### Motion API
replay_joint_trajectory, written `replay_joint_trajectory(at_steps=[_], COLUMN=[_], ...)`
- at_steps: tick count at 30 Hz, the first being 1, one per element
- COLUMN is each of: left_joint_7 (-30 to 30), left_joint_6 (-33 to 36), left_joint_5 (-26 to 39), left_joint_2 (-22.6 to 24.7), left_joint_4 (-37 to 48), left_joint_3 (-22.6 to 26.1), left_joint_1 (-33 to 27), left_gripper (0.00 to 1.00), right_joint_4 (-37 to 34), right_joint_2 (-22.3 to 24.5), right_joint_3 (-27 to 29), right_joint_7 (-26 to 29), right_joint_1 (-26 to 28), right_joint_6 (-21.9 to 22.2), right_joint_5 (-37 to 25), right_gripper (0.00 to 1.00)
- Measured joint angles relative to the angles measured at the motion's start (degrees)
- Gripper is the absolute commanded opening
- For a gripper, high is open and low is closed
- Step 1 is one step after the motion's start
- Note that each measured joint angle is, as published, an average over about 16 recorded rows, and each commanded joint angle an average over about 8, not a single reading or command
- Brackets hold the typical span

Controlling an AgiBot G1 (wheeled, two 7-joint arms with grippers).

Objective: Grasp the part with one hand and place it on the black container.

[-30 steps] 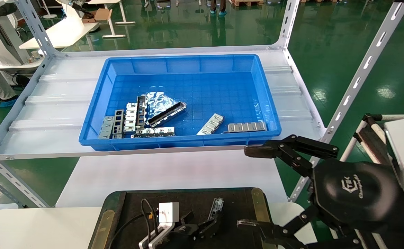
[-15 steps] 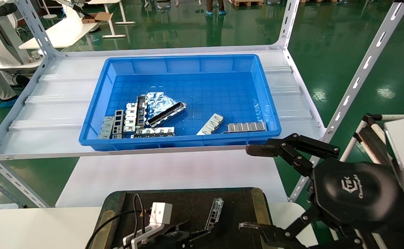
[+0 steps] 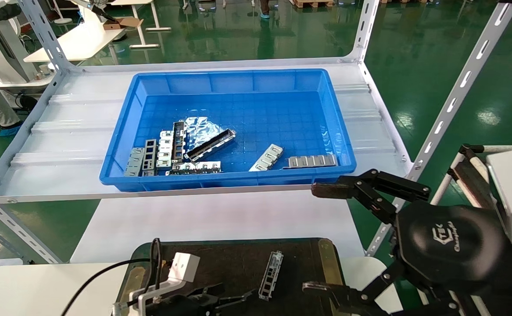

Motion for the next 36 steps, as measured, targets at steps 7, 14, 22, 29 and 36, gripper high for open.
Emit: replay_joint_trajectory(at_steps=[7,14,22,29,36], left_joint_7=[9.16,22.41,35.49,40.53,41.69], left_joint_6=[10.6,21.05,30.57,35.83,38.15], left_joint_5=[-6.45,-15.29,-23.94,-27.5,-28.56], left_joint_2=[-2.88,-5.35,-7.96,-10.31,-11.82], left_joint_4=[0.24,1.11,2.82,3.48,3.18], left_joint_3=[-6.42,-14.09,-21.3,-24.04,-24.75], left_joint_1=[1.91,6.03,11.0,13.21,13.77], left_gripper=[1.0,1.0,1.0,1.0,1.0], right_joint_4=[0.0,0.0,0.0,0.0,0.0], right_joint_2=[0.0,0.01,0.02,0.02,0.02], right_joint_3=[-0.01,-0.02,-0.04,-0.05,-0.06], right_joint_7=[-0.01,-0.01,-0.02,-0.02,-0.03], right_joint_1=[0.0,0.01,0.01,0.01,0.01], right_joint_6=[0.01,0.01,0.02,0.02,0.02], right_joint_5=[0.01,0.02,0.03,0.03,0.04], right_gripper=[1.0,1.0,1.0,1.0,1.0])
